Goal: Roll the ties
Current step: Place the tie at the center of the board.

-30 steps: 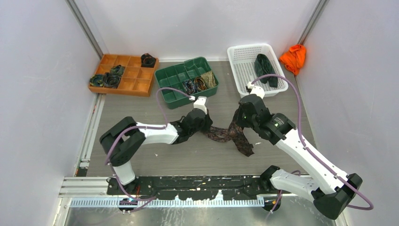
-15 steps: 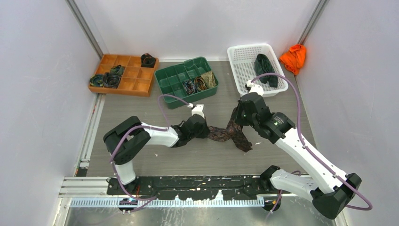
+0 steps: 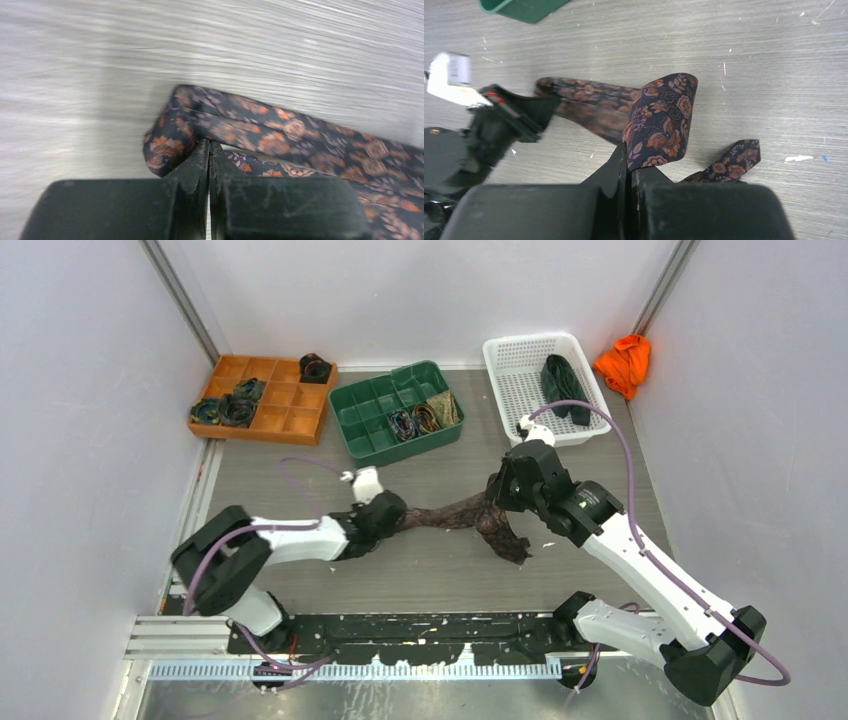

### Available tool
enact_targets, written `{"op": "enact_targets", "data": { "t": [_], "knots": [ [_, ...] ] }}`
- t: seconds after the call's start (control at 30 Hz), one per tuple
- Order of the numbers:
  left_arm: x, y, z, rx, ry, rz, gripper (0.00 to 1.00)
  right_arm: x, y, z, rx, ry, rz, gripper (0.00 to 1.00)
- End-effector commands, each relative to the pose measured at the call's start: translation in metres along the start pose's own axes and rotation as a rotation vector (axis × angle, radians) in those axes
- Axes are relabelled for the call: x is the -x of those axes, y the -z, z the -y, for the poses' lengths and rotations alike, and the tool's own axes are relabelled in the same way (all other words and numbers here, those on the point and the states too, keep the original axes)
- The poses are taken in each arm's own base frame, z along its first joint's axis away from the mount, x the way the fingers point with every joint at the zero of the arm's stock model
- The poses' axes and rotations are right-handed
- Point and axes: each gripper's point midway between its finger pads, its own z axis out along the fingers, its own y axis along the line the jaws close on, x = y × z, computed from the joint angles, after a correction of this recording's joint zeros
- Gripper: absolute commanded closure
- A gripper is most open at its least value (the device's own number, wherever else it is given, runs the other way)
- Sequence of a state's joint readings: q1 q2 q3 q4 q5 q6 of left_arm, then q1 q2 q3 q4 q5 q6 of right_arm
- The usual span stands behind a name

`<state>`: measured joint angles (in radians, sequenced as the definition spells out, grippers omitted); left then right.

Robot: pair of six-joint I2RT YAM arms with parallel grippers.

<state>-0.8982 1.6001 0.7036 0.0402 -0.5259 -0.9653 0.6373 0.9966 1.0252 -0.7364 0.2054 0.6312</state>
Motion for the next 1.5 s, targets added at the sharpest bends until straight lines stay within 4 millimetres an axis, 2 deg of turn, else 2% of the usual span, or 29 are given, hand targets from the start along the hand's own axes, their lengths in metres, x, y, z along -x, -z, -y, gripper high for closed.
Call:
{"op": "enact_targets", "data": {
  "t": [0.0, 0.07, 0.17, 0.23, 0.3, 0.4, 0.47, 0.5, 0.6, 0.77, 0.93, 1.0, 1.07, 1.13, 1.17, 1.33, 1.4, 1.47],
  "knots": [
    [0.012, 0.028, -0.093, 0.264, 0.095, 0.054, 1.0, -0.004, -0.01, -0.004, 0.029, -0.042, 0.005, 0.98],
    [0.026, 0.045, -0.105, 0.287, 0.113, 0.103, 1.0, -0.012, -0.019, -0.004, 0.031, -0.052, -0.017, 0.97],
    [0.048, 0.065, -0.111, 0.264, 0.137, 0.179, 1.0, -0.024, -0.031, -0.001, 0.02, -0.067, -0.05, 0.97],
    [0.059, 0.076, -0.115, 0.263, 0.147, 0.215, 1.0, -0.025, -0.033, -0.008, 0.064, -0.073, -0.05, 0.98],
    [0.071, 0.09, -0.123, 0.283, 0.162, 0.249, 1.0, -0.027, -0.035, -0.032, 0.182, -0.076, -0.087, 0.99],
    [0.087, 0.112, -0.128, 0.28, 0.187, 0.292, 1.0, -0.039, -0.035, -0.08, 0.4, -0.105, -0.23, 0.99],
    [0.098, 0.122, -0.122, 0.229, 0.197, 0.316, 1.0, -0.04, -0.041, -0.095, 0.462, -0.144, -0.262, 0.99],
    [0.101, 0.124, -0.117, 0.199, 0.195, 0.321, 1.0, -0.041, -0.047, -0.093, 0.444, -0.152, -0.259, 0.99],
    [0.103, 0.122, -0.098, 0.104, 0.201, 0.311, 1.0, -0.043, -0.061, -0.076, 0.351, -0.149, -0.247, 0.99],
    [0.085, 0.09, -0.047, -0.071, 0.184, 0.219, 1.0, -0.051, -0.072, -0.045, 0.23, -0.154, -0.263, 0.99],
    [0.074, 0.066, 0.011, -0.164, 0.095, 0.174, 1.0, -0.042, -0.064, 0.011, 0.002, -0.144, -0.199, 0.97],
    [0.067, 0.057, 0.031, -0.193, 0.065, 0.152, 1.0, -0.04, -0.063, 0.039, -0.113, -0.151, -0.18, 0.9],
    [0.059, 0.047, 0.043, -0.202, 0.046, 0.131, 1.0, -0.041, -0.061, 0.058, -0.195, -0.159, -0.177, 0.75],
    [0.05, 0.035, 0.049, -0.196, 0.034, 0.118, 1.0, -0.04, -0.06, 0.075, -0.273, -0.157, -0.163, 0.67],
    [0.048, 0.03, 0.048, -0.186, 0.034, 0.119, 1.0, -0.038, -0.059, 0.085, -0.324, -0.15, -0.148, 0.6],
    [0.035, 0.01, 0.034, -0.11, 0.004, 0.123, 1.0, -0.027, -0.043, 0.137, -0.602, -0.114, -0.088, 0.27],
    [0.03, 0.006, 0.027, -0.083, -0.006, 0.12, 1.0, -0.024, -0.036, 0.151, -0.679, -0.111, -0.078, 0.24],
    [0.026, 0.005, 0.02, -0.064, -0.006, 0.118, 1.0, -0.016, -0.031, 0.15, -0.677, -0.107, -0.052, 0.24]
  ]
}}
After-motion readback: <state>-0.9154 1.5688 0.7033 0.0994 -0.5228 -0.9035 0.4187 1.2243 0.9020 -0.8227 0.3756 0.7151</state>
